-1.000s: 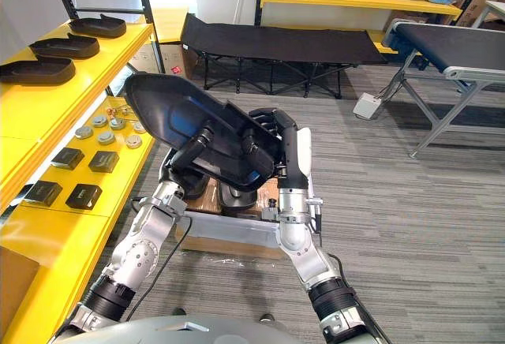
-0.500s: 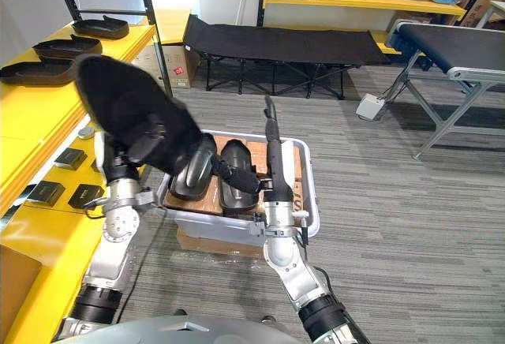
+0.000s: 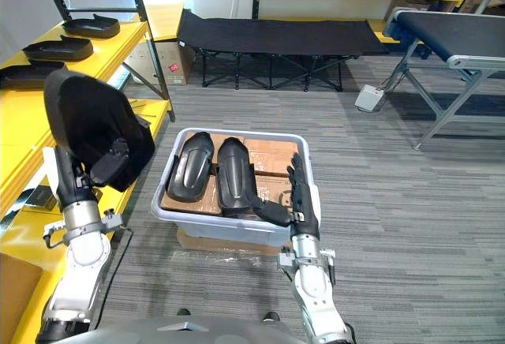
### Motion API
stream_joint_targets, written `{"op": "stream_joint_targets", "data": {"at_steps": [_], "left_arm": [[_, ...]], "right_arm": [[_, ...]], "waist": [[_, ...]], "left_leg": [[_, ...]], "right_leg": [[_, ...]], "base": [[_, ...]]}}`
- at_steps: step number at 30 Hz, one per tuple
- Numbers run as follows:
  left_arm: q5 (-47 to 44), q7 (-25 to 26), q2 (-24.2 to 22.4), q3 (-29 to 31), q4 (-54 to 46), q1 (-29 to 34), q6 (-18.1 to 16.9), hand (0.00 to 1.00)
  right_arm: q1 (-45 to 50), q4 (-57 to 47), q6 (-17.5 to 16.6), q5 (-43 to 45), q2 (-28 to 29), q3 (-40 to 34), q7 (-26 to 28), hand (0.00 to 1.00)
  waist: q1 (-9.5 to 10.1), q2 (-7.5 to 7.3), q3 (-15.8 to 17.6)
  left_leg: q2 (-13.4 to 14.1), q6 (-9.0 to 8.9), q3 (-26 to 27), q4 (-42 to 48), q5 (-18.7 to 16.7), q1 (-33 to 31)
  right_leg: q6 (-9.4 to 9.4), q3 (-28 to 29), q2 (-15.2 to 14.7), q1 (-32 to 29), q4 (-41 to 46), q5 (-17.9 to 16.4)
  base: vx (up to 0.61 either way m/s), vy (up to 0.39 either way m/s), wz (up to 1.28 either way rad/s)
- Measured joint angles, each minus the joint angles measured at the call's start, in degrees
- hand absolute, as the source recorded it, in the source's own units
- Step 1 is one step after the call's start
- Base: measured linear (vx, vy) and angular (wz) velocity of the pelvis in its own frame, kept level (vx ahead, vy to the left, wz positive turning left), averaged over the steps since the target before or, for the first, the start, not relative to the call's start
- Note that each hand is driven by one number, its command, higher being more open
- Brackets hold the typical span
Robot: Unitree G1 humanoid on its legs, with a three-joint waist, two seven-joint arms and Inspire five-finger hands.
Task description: Walk over and take three plastic housings, then place them on the shelf
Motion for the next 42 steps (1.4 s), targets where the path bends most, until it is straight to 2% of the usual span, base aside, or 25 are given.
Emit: {"op": "stream_joint_targets", "data": {"at_steps": [3,6,11,18,25,28,36,38,39,40,42], "left_arm": [[-2.24,-4.87,0.02,-0.24,0.0,3.38,-1.27,0.0],[-5.84,-9.18,0.07,-0.22,-0.14,4.1,-1.9,0.0],[-6.83,-12.95,0.21,0.36,-4.29,7.45,-2.0,0.0],[-7.19,-14.82,0.29,5.14,-10.41,10.81,-2.0,0.0],[-12.71,-19.95,-1.92,9.96,-12.44,18.43,-2.16,0.0],[-12.79,-20.73,-2.55,10.05,-12.44,19.83,-2.2,0.0],[-13.39,-21.59,-4.67,10.54,-13.03,20.84,-2.9,0.0],[-16.37,-23.41,-4.93,10.52,-13.03,20.85,-3.09,0.0],[-17.5,-24.17,-4.91,10.46,-13.03,20.76,-3.23,0.0],[-17.94,-25.77,-4.88,10.45,-13.03,20.4,-4.16,0.0],[-17.93,-27.33,-4.81,10.29,-13.11,19.68,-5.33,0.0]], "right_arm": [[0.92,0.2,0.0,2.51,-0.04,-2.89,1.24,1.0],[0.93,0.2,0.01,4.95,-0.05,-4.57,3.3,1.0],[0.77,0.19,1.38,5.07,-0.11,-4.01,7.7,1.0],[-2.14,0.2,3.22,8.0,-0.48,0.0,11.63,1.0],[-11.18,3.93,4.65,8.76,0.56,8.41,11.75,1.0],[-12.68,4.22,5.69,8.68,1.07,10.68,11.68,1.0],[-13.33,4.22,7.34,4.31,0.32,12.35,11.47,1.0],[-13.37,4.22,7.51,4.22,-0.17,12.29,11.28,1.0],[-13.33,4.22,7.79,4.23,-0.52,12.26,11.06,1.0],[-13.23,4.21,8.01,4.21,-1.39,12.12,10.64,1.0],[-12.88,4.19,8.03,4.19,-2.08,11.23,10.4,1.0]], "waist": [[0.02,0.08,0.06],[0.06,0.11,0.05],[0.38,0.27,0.15],[4.06,0.73,0.53],[10.12,0.44,0.93],[11.16,0.19,1.13],[11.04,-1.06,2.37],[10.86,-0.59,3.55],[10.35,-0.32,3.75],[9.34,0.17,4.24],[9.63,0.72,4.56]], "left_leg": [[0.13,-0.04,1.26,-0.12,-0.29,0.7],[0.09,-0.16,1.66,-0.14,-0.84,0.88],[-0.01,-0.16,0.98,-0.14,-0.86,0.65],[-0.39,0.19,-6.12,-0.11,0.62,-1.73],[-1.51,0.25,-12.69,0.06,1.42,-3.31],[-2.17,0.3,-13.64,0.05,1.35,-3.4],[-2.78,0.48,-16.17,2.34,0.46,-5.5],[-2.78,1.2,-16.24,4.68,-0.98,-6.79],[-2.32,1.51,-14.48,5.72,-1.26,-7.49],[-1.4,1.77,-11.46,6.89,-1.11,-8.26],[-1.44,2.01,-11.15,6.34,-0.07,-8.3]], "right_leg": [[-0.03,1.26,0.03,-0.28,0.44,-0.07],[-0.33,1.91,0.01,-0.44,0.52,-0.32],[-0.13,1.18,-0.09,-0.23,0.46,-0.47],[0.12,-6.15,-0.2,1.8,0.28,-1.35],[0.69,-12.86,-0.47,3.97,0.32,-2.28],[1.03,-13.72,-1.07,4.26,1.03,-2.97],[0.67,-16.63,-1.93,4.37,3.78,-5.06],[1.23,-18.93,-2.1,5.58,4.77,-5.66],[1.41,-20.51,-2.15,6.33,5.01,-6.0],[1.47,-23.36,-2.26,7.69,5.56,-6.37],[1.45,-24.84,-2.36,8.28,5.82,-6.57]], "base": [[-0.02,0.003,-0.19],[-0.03,0.009,-0.11],[-0.01,0.002,0.06],[0.01,-0.016,0.52],[0.02,-0.019,0.49],[0.01,0.018,0.25],[0.0,0.005,0.18],[-0.04,-0.012,0.55],[-0.04,-0.002,0.98],[-0.02,0.012,1.02],[-0.02,0.037,0.71]]}}
